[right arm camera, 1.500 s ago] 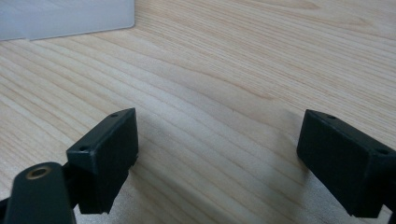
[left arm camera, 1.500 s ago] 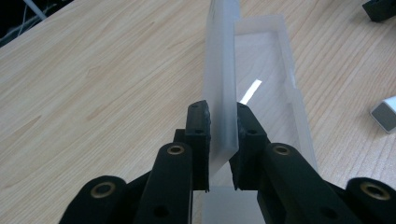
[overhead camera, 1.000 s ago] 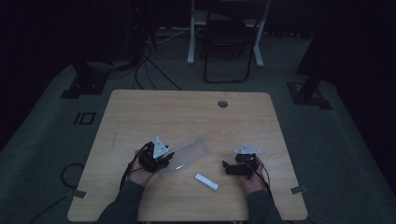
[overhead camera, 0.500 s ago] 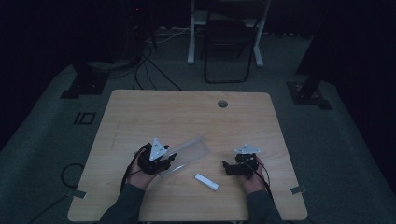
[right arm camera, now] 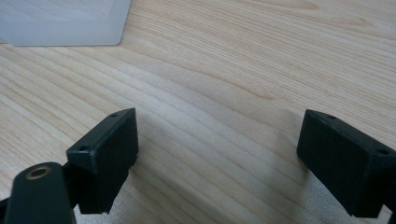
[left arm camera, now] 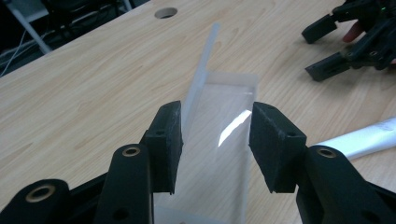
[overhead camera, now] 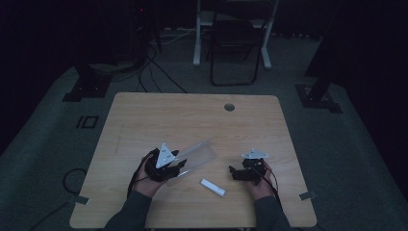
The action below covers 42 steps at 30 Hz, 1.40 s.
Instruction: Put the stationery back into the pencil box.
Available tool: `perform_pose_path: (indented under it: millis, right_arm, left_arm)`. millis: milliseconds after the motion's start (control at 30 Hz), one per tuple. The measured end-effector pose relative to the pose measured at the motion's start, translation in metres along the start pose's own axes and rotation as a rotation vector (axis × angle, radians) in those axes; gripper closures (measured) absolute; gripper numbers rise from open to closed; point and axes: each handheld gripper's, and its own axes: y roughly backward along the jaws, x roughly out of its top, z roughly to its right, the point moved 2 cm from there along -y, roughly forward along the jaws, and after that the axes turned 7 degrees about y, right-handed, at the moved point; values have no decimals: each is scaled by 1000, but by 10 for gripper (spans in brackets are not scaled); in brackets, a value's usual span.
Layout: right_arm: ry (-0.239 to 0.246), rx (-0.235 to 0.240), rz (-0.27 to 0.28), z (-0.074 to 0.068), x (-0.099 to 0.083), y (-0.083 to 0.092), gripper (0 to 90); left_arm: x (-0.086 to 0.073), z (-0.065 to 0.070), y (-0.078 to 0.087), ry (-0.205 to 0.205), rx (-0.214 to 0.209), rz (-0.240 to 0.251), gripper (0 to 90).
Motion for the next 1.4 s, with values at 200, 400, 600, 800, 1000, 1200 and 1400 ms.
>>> perform_pose_path:
  millis: [200, 400, 600, 800, 1000, 1200, 1400]
  right_arm:
    - [0, 0, 0, 0, 0, 0, 124]
    - [0, 0, 0, 0, 0, 0, 124]
    - [0, 0, 0, 0, 0, 0, 124]
    - [0, 0, 0, 0, 0, 0, 124]
    - [0, 0, 0, 0, 0, 0, 124]
    - [0, 0, 0, 0, 0, 0, 124]
    - [0, 0, 0, 0, 0, 0, 124]
  left_arm:
    - [3, 6, 1, -6, -32, 19, 537]
    - [6, 12, 0, -17, -58, 27, 535]
    - [7, 18, -2, -35, -76, 22, 532]
    - [9, 25, -4, -42, -96, 27, 530]
    - [10, 29, -7, -50, -109, 24, 525]
    - [7, 36, -12, -68, -130, 16, 518]
    - [6, 39, -14, -72, -141, 12, 517]
